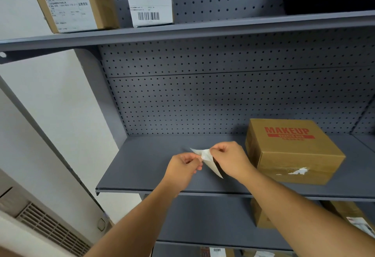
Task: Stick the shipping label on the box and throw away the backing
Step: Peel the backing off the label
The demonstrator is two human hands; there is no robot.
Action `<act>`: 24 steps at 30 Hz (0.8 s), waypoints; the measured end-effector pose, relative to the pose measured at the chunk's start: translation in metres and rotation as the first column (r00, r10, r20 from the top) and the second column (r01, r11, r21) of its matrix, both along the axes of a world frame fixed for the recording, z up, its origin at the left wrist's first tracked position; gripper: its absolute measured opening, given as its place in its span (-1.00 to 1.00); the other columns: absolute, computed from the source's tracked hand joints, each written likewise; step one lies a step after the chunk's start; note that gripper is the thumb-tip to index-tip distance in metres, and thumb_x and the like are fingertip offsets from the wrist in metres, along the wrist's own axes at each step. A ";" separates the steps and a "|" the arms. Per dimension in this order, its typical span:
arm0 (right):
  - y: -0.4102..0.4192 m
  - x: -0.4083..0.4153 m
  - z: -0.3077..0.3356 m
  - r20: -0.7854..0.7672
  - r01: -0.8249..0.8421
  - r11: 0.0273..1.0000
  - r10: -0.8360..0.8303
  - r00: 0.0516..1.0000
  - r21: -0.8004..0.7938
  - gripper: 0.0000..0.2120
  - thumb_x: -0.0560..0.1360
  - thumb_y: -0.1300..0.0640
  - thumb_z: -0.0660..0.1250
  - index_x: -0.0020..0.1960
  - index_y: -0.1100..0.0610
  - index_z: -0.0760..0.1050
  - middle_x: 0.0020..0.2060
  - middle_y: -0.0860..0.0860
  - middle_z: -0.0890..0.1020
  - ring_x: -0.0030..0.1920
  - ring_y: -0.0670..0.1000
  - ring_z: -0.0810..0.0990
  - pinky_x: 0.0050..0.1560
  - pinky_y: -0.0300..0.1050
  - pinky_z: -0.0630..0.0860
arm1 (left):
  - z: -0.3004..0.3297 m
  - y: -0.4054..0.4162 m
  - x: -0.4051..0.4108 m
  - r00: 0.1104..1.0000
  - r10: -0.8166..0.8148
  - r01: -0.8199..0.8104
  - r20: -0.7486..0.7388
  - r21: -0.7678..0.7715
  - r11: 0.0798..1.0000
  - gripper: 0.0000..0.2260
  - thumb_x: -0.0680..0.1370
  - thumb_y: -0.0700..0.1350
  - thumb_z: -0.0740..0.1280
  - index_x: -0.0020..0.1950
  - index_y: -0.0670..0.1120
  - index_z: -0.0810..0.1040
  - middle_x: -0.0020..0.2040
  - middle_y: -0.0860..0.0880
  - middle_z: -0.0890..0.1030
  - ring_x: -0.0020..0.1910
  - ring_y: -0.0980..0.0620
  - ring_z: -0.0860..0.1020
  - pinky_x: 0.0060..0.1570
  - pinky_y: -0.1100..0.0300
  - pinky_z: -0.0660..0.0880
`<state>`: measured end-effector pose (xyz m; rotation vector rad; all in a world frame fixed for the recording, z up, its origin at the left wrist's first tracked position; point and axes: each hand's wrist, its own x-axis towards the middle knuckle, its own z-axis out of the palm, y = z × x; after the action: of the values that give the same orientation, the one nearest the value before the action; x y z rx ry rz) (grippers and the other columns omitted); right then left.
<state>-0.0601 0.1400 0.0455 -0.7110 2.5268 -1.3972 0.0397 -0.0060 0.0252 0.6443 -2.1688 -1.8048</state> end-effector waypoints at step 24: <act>0.036 -0.065 0.095 -0.326 0.243 0.962 -0.191 0.926 0.127 -0.70 0.55 0.14 0.22 -0.23 0.28 0.60 -0.39 0.19 0.63 -0.38 0.15 0.49 -0.29 -0.02 0.57 | -0.022 -0.038 -0.001 0.923 0.171 -0.043 0.343 -0.352 0.935 -0.78 0.52 -0.16 0.24 -0.33 -0.16 0.48 -0.39 -0.07 0.46 -0.39 -0.04 0.32 -0.36 0.14 0.33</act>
<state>-0.1254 0.1759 0.1408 -0.6824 3.0092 -1.1945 0.0390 -0.0437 0.0034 1.0630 -2.5403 -1.2829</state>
